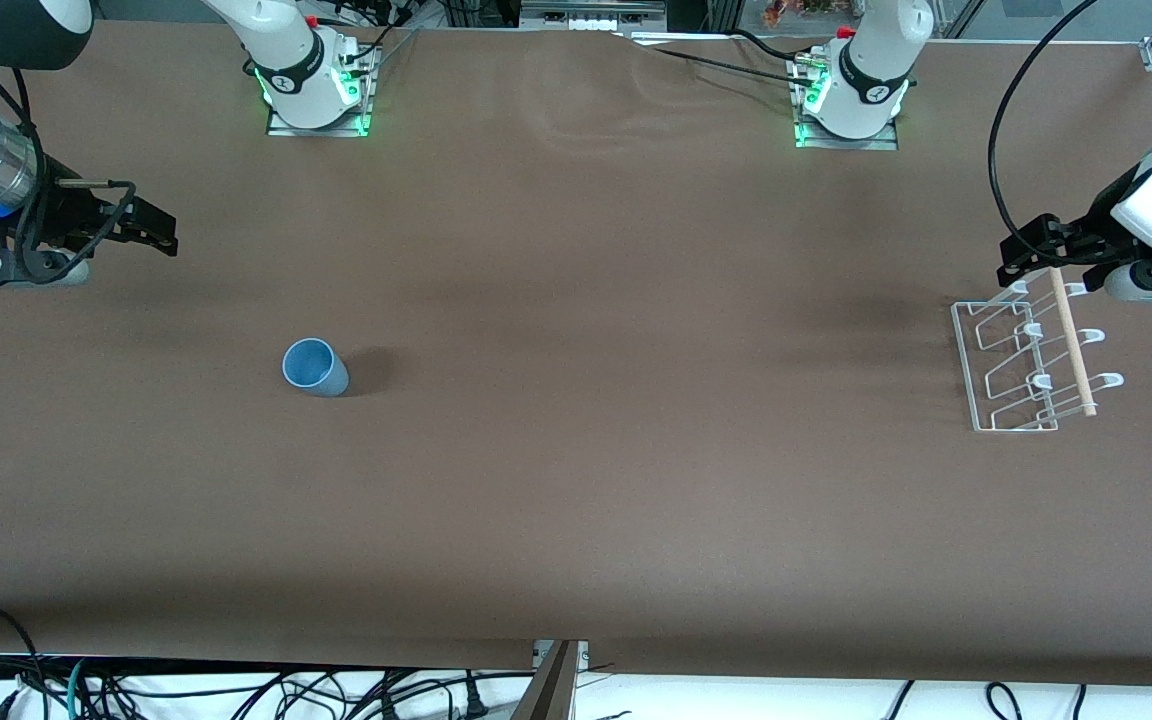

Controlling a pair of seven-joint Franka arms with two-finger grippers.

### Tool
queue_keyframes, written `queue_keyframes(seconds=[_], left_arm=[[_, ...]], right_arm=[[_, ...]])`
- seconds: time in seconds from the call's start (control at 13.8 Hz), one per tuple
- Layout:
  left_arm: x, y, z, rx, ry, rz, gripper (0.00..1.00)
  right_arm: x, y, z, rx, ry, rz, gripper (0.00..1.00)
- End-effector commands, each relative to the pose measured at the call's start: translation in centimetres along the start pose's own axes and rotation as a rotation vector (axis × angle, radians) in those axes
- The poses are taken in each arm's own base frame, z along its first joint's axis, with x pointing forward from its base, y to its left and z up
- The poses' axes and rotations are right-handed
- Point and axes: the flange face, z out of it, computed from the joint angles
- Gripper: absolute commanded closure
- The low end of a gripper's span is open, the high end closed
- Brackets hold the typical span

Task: Transfer cup to left arm and place on rack
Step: 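Lower the right gripper to the blue cup and close on it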

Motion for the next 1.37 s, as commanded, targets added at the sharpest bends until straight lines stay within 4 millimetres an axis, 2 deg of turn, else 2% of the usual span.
queue_keyframes(seconds=[0.0,0.22,0.43,0.72,0.8,1.3], left_arm=[[0.2,-0.1,-0.5,0.017,-0.004,0.0,0.0],[0.2,-0.1,-0.5,0.017,-0.004,0.001,0.0],[0.2,-0.2,-0.5,0.017,-0.004,0.0,0.0],[0.2,-0.2,-0.4,0.017,-0.006,-0.008,0.0],[0.2,-0.2,-0.5,0.017,-0.004,-0.008,0.0],[0.2,-0.1,-0.5,0.017,-0.004,-0.006,0.0]], right_arm=[[1.9,-1.0,2.2,-0.004,-0.034,-0.028,0.01],[4.6,-1.8,7.1,0.002,-0.08,-0.064,0.01],[7.3,-3.0,13.1,0.001,-0.101,-0.094,0.01],[9.7,-3.6,20.0,0.01,-0.131,-0.122,0.01],[10.0,-4.4,21.4,0.009,-0.142,-0.134,0.01],[11.1,-4.9,28.9,0.01,-0.208,-0.145,0.01]])
